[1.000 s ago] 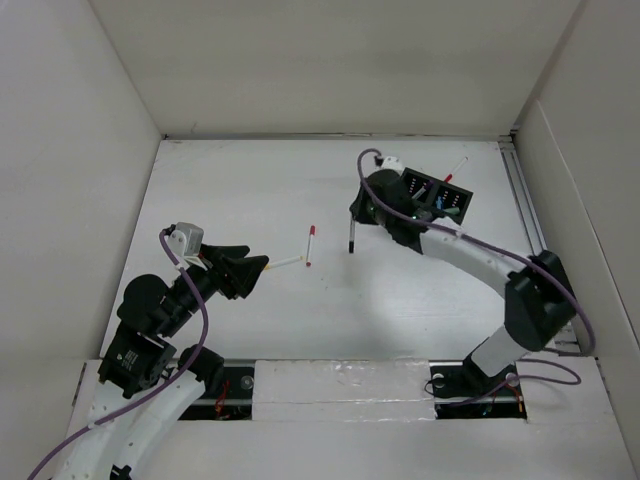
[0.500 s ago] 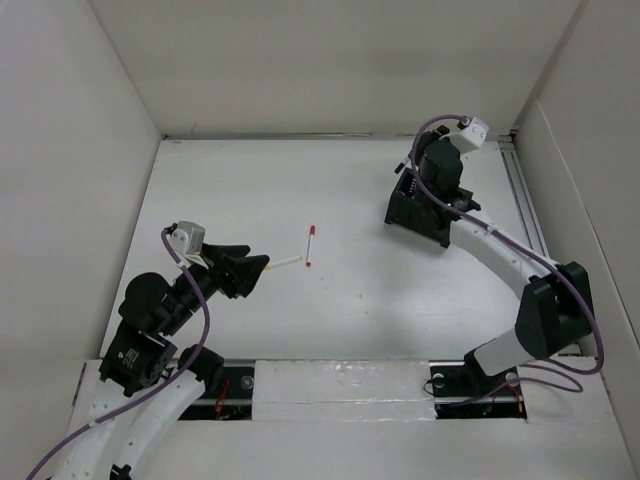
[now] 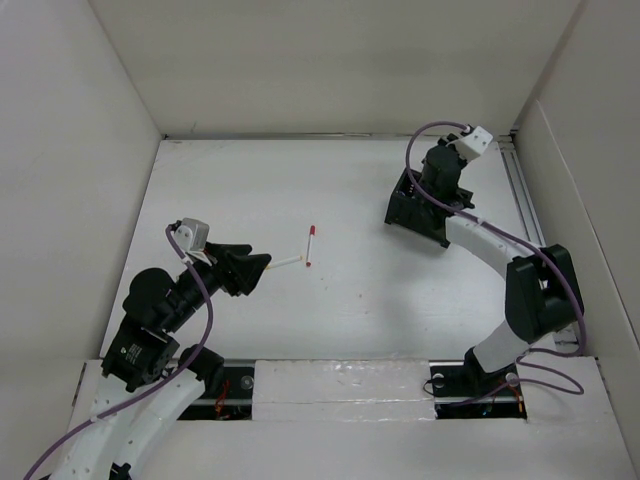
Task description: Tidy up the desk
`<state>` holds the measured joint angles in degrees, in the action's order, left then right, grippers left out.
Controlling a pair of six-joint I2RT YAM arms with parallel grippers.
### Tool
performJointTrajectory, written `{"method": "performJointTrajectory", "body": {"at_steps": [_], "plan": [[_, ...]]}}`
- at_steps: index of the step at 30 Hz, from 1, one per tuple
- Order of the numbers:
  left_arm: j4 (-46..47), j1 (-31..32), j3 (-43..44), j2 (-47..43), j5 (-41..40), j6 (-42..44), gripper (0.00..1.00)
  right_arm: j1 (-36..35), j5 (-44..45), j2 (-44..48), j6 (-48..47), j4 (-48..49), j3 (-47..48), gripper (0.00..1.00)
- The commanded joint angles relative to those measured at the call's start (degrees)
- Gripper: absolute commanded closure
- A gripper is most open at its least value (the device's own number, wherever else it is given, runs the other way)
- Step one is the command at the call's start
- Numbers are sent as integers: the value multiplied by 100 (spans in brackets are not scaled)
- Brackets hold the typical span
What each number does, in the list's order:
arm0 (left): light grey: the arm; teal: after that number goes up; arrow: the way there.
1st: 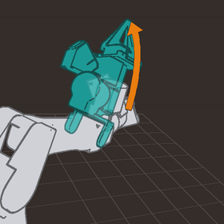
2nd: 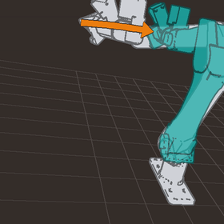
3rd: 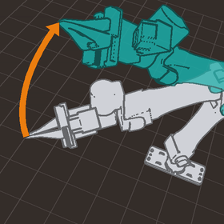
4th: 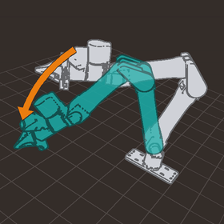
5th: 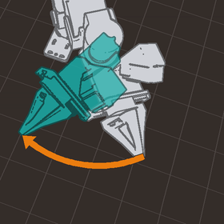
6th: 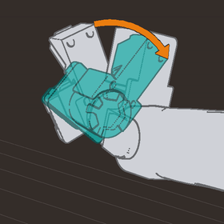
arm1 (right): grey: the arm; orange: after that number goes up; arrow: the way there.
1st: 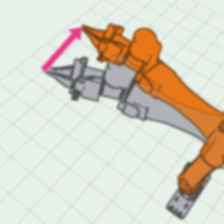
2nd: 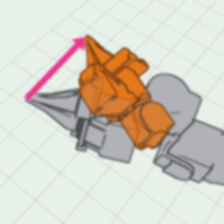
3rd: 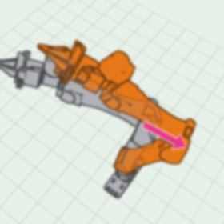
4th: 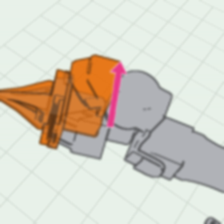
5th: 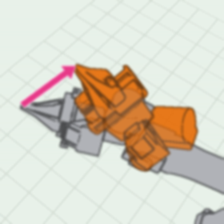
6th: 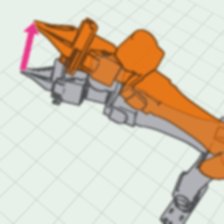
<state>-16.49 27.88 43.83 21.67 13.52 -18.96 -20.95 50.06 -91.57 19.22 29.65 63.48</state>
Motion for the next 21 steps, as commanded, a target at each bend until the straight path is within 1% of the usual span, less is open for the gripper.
{"method": "performJointTrajectory", "body": {"at_steps": [1,6,10,17,21], "plan": [[243,-28,-24,74,54,42,48,38,214,-19,-41,428,-82,100],[252,-28,-24,57,37,33,49,38,205,-115,-33,419,-257,100],[261,-28,-33,21,45,42,48,-14,372,-291,-15,428,-371,100],[252,-28,-33,-49,81,42,49,-374,706,-467,142,217,-363,100],[261,-28,-24,-93,107,42,48,-498,733,-310,433,41,-477,85]]}}
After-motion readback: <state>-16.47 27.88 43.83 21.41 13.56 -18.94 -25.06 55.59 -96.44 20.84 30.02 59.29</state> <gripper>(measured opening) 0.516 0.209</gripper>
